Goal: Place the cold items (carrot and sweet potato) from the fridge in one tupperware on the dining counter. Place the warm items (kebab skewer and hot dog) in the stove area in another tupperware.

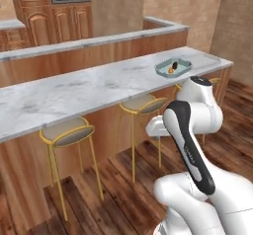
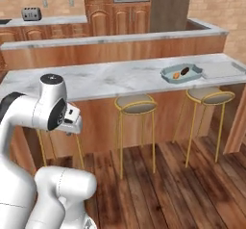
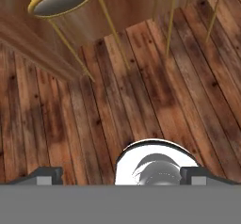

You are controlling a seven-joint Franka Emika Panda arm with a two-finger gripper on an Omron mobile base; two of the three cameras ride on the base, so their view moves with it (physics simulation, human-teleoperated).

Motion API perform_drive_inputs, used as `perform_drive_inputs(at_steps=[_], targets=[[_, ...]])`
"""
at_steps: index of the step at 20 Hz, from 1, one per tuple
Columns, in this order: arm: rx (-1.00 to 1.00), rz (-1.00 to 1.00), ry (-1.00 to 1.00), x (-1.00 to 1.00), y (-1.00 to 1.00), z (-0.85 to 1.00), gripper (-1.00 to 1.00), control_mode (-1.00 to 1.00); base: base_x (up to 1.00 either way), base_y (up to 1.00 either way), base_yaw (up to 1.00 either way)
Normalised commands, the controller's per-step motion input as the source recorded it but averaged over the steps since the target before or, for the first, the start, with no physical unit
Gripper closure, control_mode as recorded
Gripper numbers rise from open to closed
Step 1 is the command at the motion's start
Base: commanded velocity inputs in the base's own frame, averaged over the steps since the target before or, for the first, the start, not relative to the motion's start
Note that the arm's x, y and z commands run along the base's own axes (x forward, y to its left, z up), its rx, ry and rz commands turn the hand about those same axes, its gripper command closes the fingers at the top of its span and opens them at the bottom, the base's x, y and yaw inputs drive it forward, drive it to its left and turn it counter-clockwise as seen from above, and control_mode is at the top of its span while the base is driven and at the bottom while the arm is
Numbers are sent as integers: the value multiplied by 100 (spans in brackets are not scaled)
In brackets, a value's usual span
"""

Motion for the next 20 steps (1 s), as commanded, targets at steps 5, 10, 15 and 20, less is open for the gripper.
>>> perform_drive_inputs(at_steps=[5, 10, 15, 20], targets=[[0, 0, 0, 0, 0, 0, -100, 100, -6, 100, 5], [0, 0, 0, 0, 0, 0, -100, 100, 0, 100, 15], [0, 0, 0, 0, 0, 0, -100, 100, 3, 100, 17], [0, 0, 0, 0, 0, 0, -100, 100, 27, 100, 13]])
